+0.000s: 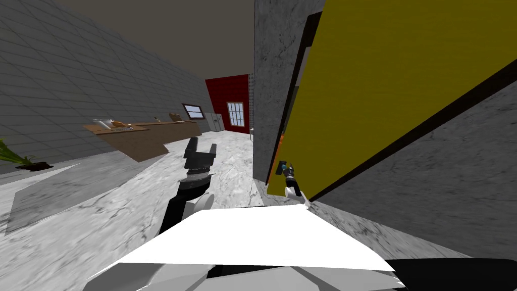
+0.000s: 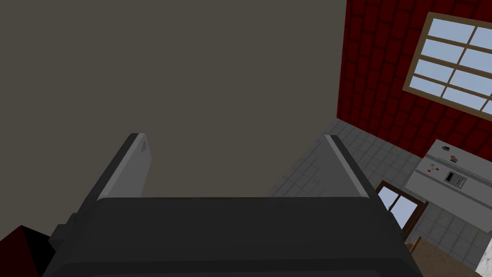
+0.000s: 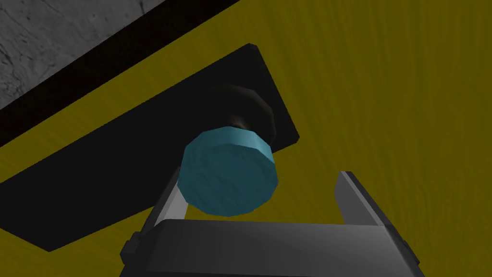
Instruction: Pull the door open
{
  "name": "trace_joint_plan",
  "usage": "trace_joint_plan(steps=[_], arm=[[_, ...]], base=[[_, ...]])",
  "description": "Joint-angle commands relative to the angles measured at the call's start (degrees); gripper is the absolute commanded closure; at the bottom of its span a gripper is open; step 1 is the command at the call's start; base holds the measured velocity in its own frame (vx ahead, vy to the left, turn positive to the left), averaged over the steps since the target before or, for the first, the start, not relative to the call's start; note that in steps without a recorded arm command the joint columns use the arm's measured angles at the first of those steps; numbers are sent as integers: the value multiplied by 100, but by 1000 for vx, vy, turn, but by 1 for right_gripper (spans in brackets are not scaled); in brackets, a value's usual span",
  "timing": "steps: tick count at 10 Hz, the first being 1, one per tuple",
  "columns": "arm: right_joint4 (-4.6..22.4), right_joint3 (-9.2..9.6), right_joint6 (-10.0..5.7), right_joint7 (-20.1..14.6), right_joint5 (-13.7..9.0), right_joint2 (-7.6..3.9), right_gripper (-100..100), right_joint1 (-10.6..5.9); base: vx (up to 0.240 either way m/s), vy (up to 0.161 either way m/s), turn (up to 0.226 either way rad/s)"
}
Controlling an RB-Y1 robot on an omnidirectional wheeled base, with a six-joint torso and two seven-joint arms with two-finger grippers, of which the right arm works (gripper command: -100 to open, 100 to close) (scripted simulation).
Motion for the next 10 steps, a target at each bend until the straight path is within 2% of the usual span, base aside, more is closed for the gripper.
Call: trace_joint_plan(steps=[1,2,3,5,6,8,9,10], arm=[[-95,115,6,-286,-210,67,-100,39],[-114,150,14,-443,-358,84,-100,50],[-114,150,14,-504,-358,84,-100,50],[-156,225,30,-868,-676,121,-100,72],[-156,225,30,-926,-676,121,-100,72],[-200,305,47,-1297,-1012,161,-100,96],[-200,305,47,-1369,-1012,161,-100,96],[-221,345,56,-1586,-1182,183,-100,108]], base=[[-97,31,98],[-97,12,79],[-63,-4,21],[-69,-19,65],[-57,-27,23],[-64,-31,62],[-57,-23,23],[-47,-24,48]])
